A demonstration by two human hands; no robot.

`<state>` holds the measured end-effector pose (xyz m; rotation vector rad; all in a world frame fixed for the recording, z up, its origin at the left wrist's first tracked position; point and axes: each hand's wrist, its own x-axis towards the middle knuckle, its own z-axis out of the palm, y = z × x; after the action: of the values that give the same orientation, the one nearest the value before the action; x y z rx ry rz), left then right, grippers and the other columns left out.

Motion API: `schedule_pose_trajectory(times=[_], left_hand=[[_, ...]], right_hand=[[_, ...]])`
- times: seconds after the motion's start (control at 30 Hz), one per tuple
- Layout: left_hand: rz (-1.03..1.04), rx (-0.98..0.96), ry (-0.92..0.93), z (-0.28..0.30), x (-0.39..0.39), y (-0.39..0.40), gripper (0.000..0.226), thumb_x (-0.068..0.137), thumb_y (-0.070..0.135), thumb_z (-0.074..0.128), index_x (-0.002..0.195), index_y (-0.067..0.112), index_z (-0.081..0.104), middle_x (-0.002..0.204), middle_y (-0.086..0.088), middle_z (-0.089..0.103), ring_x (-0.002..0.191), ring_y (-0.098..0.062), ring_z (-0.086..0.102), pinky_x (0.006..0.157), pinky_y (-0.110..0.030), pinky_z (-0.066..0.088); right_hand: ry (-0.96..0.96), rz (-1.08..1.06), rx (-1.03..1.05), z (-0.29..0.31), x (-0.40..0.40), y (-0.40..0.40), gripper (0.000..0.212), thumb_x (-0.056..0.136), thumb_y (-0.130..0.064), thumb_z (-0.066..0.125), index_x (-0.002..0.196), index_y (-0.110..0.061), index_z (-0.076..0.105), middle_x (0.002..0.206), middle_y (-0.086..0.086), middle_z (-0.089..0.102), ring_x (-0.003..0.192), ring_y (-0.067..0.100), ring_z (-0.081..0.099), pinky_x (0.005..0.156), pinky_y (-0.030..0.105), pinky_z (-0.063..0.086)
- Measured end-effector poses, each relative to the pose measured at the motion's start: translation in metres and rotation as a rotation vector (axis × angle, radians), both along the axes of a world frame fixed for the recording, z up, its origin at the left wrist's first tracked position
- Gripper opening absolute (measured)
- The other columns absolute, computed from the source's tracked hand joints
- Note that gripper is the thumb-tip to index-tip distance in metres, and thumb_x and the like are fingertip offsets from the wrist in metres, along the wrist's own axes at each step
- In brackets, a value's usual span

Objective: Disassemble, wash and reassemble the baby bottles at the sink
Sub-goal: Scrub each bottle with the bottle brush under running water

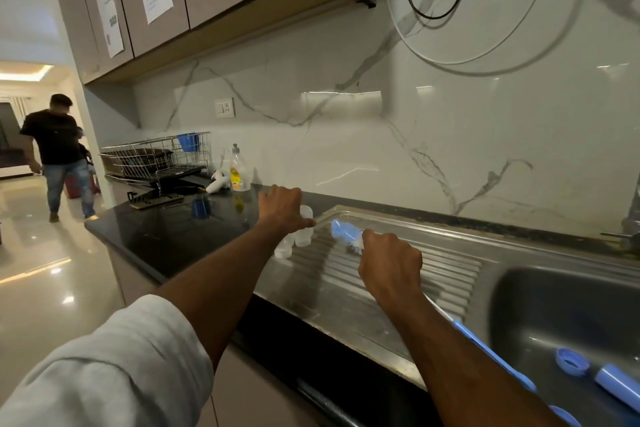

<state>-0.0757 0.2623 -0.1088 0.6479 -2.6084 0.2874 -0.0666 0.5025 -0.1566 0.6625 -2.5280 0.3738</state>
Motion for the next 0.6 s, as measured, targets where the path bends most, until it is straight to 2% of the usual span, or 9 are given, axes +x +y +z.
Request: schedule_pose_trajectory(times=[0.13, 0.27, 0.37, 0.47, 0.6], left_hand=[[-0.016, 0.002, 0.021, 0.004, 0.005, 0.000, 0.077, 0.077, 0.074, 0.067, 0.132, 0.022, 0.055, 0.124, -0.007, 0.065, 0.121, -0.028, 0.055, 0.097, -0.045, 0.041], [-0.074, -0.013, 0.086, 0.005, 0.013, 0.012, 0.063, 0.084, 0.067, 0.065, 0.128, 0.023, 0.057, 0.120, -0.004, 0.066, 0.117, -0.026, 0.056, 0.094, -0.043, 0.044], [-0.159, -0.063, 0.149, 0.004, 0.018, 0.027, 0.049, 0.088, 0.060, 0.064, 0.121, 0.024, 0.061, 0.118, 0.000, 0.066, 0.113, -0.024, 0.056, 0.088, -0.039, 0.047], [-0.202, -0.111, 0.161, 0.006, 0.021, 0.050, 0.048, 0.088, 0.059, 0.064, 0.120, 0.024, 0.062, 0.117, 0.000, 0.066, 0.113, -0.025, 0.056, 0.087, -0.041, 0.048], [-0.294, -0.164, 0.124, 0.003, 0.018, 0.094, 0.044, 0.089, 0.052, 0.065, 0.122, 0.023, 0.060, 0.120, -0.001, 0.066, 0.114, -0.025, 0.056, 0.088, -0.042, 0.049]], right_hand=[[0.010, -0.004, -0.008, 0.000, 0.000, 0.002, 0.025, 0.097, -0.029, 0.061, 0.122, -0.024, 0.058, 0.101, -0.001, 0.068, 0.086, 0.019, 0.069, 0.061, 0.030, 0.042], [0.015, -0.023, -0.028, 0.003, 0.004, 0.008, 0.024, 0.097, -0.031, 0.061, 0.120, -0.024, 0.058, 0.099, 0.000, 0.068, 0.084, 0.018, 0.069, 0.060, 0.029, 0.040], [0.027, -0.028, -0.066, 0.009, 0.007, 0.021, 0.021, 0.097, -0.025, 0.057, 0.118, -0.026, 0.057, 0.101, 0.000, 0.069, 0.089, 0.022, 0.071, 0.063, 0.030, 0.041], [0.045, -0.056, -0.100, 0.016, 0.006, 0.043, 0.021, 0.097, -0.022, 0.055, 0.116, -0.027, 0.057, 0.101, 0.001, 0.070, 0.091, 0.024, 0.071, 0.066, 0.032, 0.046], [0.098, -0.090, 0.010, 0.019, 0.001, 0.081, 0.019, 0.095, -0.020, 0.058, 0.114, -0.024, 0.060, 0.100, 0.000, 0.070, 0.088, 0.022, 0.071, 0.062, 0.030, 0.040]])
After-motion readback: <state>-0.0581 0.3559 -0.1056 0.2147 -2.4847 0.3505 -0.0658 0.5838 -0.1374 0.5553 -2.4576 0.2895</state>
